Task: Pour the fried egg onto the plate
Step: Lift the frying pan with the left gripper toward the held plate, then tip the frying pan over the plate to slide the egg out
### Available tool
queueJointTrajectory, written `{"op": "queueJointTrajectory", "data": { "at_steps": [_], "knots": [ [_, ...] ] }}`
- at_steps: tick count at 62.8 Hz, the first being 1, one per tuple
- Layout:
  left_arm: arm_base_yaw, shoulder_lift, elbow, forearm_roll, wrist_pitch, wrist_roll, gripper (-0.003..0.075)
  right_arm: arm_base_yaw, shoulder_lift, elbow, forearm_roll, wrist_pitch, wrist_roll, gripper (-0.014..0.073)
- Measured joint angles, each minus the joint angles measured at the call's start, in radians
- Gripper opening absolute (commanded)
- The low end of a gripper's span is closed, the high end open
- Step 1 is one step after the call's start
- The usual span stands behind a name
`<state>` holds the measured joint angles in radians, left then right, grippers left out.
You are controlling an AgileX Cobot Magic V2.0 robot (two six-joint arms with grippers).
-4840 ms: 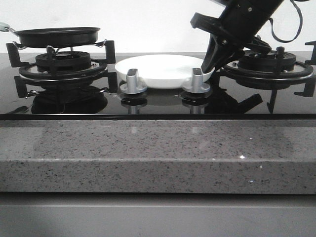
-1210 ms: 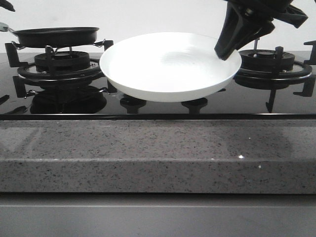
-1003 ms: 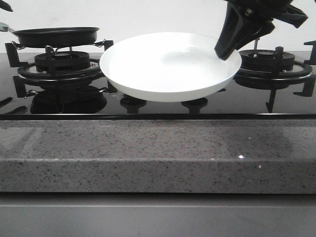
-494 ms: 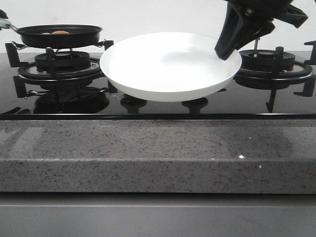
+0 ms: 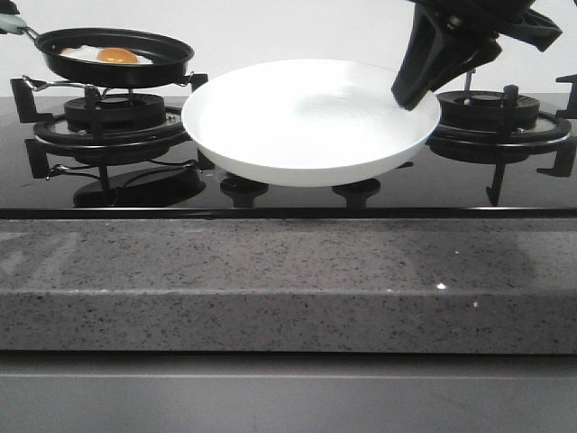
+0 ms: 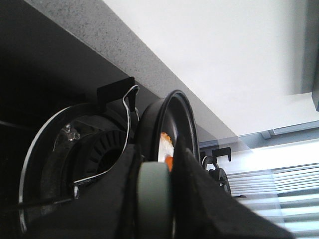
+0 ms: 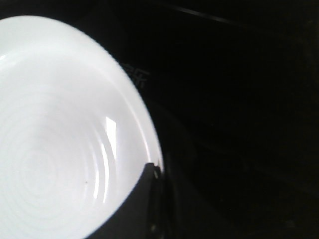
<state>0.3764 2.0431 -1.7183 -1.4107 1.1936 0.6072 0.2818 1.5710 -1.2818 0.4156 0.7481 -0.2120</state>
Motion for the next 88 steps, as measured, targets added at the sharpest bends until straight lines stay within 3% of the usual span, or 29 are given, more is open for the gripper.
{"op": "queueJointTrajectory", "data": {
  "at_steps": [26,57,88],
  "knots": [
    [-0.034,-0.198,0.0,0.062,0.0,0.044,-0.002,0.0,0.0,0.0,0.0,0.0,0.0,-0.0117],
    [-0.283,-0.48,0.007,0.322,0.019,0.089,-0.002,0.0,0.0,0.0,0.0,0.0,0.0,-0.0117],
    [-0.64,-0.562,0.057,0.608,-0.274,0.096,-0.002,0.0,0.0,0.0,0.0,0.0,0.0,-0.0117]
  ]
}}
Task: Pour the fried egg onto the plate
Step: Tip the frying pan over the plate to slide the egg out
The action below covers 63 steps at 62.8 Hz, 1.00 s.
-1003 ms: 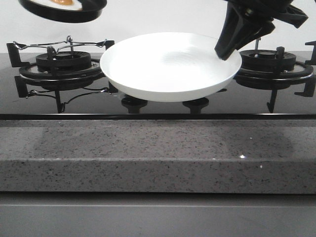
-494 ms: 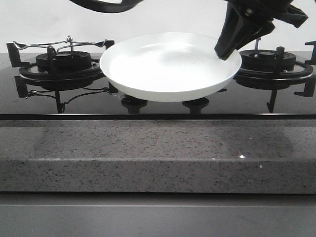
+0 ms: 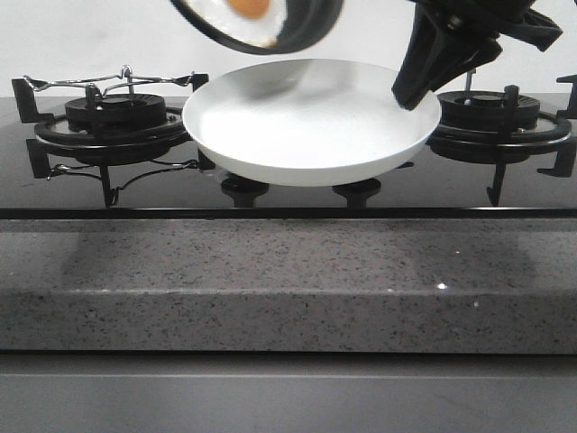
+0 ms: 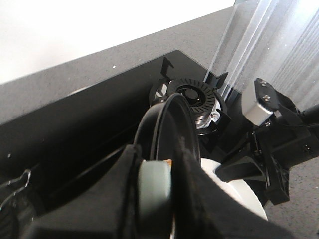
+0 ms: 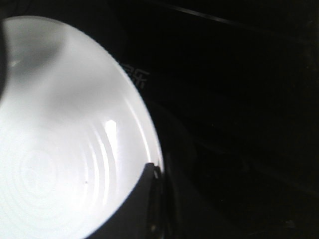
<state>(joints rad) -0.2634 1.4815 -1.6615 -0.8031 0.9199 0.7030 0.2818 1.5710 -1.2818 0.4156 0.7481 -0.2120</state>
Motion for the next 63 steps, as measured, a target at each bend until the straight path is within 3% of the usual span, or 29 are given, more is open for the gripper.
{"op": "queueJointTrajectory", "data": {
  "at_steps": [27,63],
  "knots": [
    [-0.267,0.0,0.001,0.307,-0.19,0.0,-0.002,0.0,0.0,0.0,0.0,0.0,0.0,-0.0117],
    [-0.285,-0.002,0.002,0.4,-0.205,0.002,-0.002,0.0,0.0,0.0,0.0,0.0,0.0,-0.0117]
  ]
}}
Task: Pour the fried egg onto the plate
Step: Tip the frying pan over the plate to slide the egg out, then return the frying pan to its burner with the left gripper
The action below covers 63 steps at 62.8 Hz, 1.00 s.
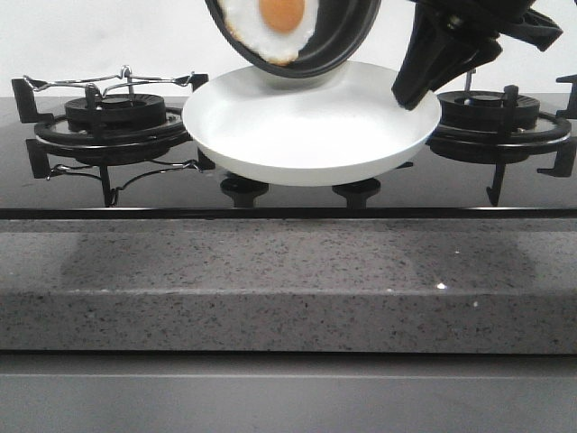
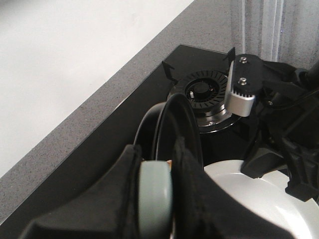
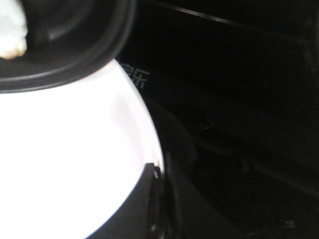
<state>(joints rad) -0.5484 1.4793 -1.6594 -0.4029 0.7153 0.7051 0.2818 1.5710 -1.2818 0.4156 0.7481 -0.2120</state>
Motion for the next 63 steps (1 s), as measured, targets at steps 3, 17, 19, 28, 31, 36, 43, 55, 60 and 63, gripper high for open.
{"op": "queueJointTrajectory", "data": {
  "at_steps": [3,17,19,28,31,36,43,55,60,63],
  "knots": [
    [-0.002,-0.005,0.002,0.004,-0.001,0.0,-0.002,0.0,0.0,0.0,0.0,0.0,0.0,-0.0117],
    [-0.008,-0.021,0.002,0.024,-0.023,0.0,-0.002,0.0,0.0,0.0,0.0,0.0,0.0,-0.0117],
    [-0.013,-0.021,0.002,0.035,-0.023,0.0,-0.002,0.0,0.0,0.0,0.0,0.0,0.0,-0.0117],
    [-0.063,-0.021,0.002,0.137,-0.029,0.0,-0.002,0.0,0.0,0.0,0.0,0.0,0.0,-0.0117],
    [-0.074,-0.021,0.002,0.155,-0.031,0.0,-0.002,0.0,0.0,0.0,0.0,0.0,0.0,-0.0117],
    [-0.083,-0.021,0.002,0.164,-0.04,0.0,-0.002,0.0,0.0,0.0,0.0,0.0,0.0,-0.0117],
    [-0.083,-0.021,0.002,0.174,-0.044,0.0,-0.002,0.0,0.0,0.0,0.0,0.0,0.0,-0.0117],
    [-0.082,-0.021,0.002,0.176,-0.046,0.0,-0.002,0.0,0.0,0.002,-0.008,0.003,-0.003,-0.0117],
    [-0.066,-0.021,0.002,0.174,-0.046,-0.022,-0.002,0.0,0.0,0.002,-0.008,0.003,-0.003,-0.0117],
    [-0.049,-0.021,0.002,0.174,-0.046,-0.042,-0.002,0.0,0.0,0.002,-0.008,0.003,-0.003,-0.0117]
  ]
}}
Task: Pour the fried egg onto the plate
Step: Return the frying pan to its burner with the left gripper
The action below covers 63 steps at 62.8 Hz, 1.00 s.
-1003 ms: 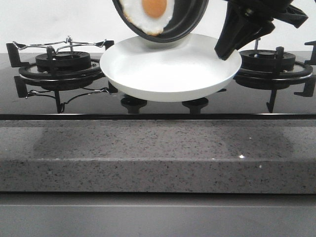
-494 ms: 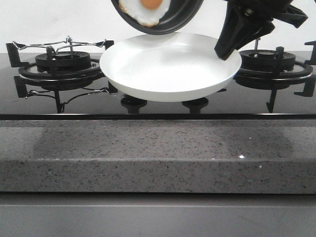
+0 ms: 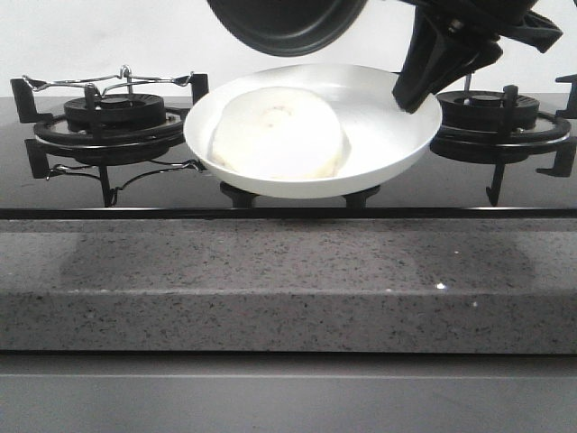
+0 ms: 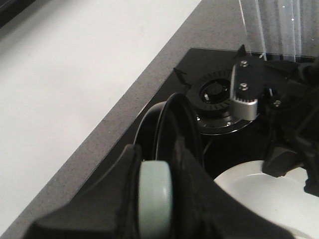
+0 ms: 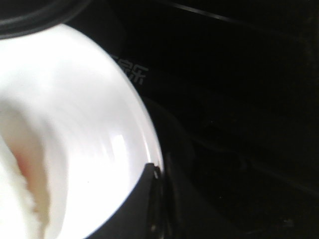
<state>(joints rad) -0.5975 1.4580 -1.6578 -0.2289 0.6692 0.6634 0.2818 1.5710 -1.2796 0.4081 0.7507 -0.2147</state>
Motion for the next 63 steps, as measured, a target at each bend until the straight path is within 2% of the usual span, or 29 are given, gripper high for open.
{"op": "queueJointTrajectory", "data": {
  "at_steps": [11,27,34,45,54,63],
  "knots": [
    [0.125,0.0,0.0,-0.044,0.013,-0.074,-0.002,0.0,0.0,0.0,0.0,0.0,0.0,-0.0117],
    [0.449,0.004,0.0,-0.368,0.09,-0.089,-0.002,0.0,0.0,0.0,0.0,0.0,0.0,-0.0117],
    [0.614,0.033,0.0,-0.533,0.161,-0.089,-0.002,0.0,0.0,0.0,0.0,0.0,0.0,-0.0117],
    [0.812,0.122,0.0,-0.771,0.277,-0.089,-0.002,0.0,0.0,0.0,0.0,-0.001,0.0,-0.0117],
    [0.906,0.215,0.0,-0.921,0.338,-0.089,-0.002,0.0,0.0,0.0,0.0,-0.001,0.0,-0.0117],
    [0.948,0.31,0.0,-1.025,0.383,-0.089,-0.002,0.0,0.0,0.0,0.0,-0.001,0.0,-0.0117]
  ]
}}
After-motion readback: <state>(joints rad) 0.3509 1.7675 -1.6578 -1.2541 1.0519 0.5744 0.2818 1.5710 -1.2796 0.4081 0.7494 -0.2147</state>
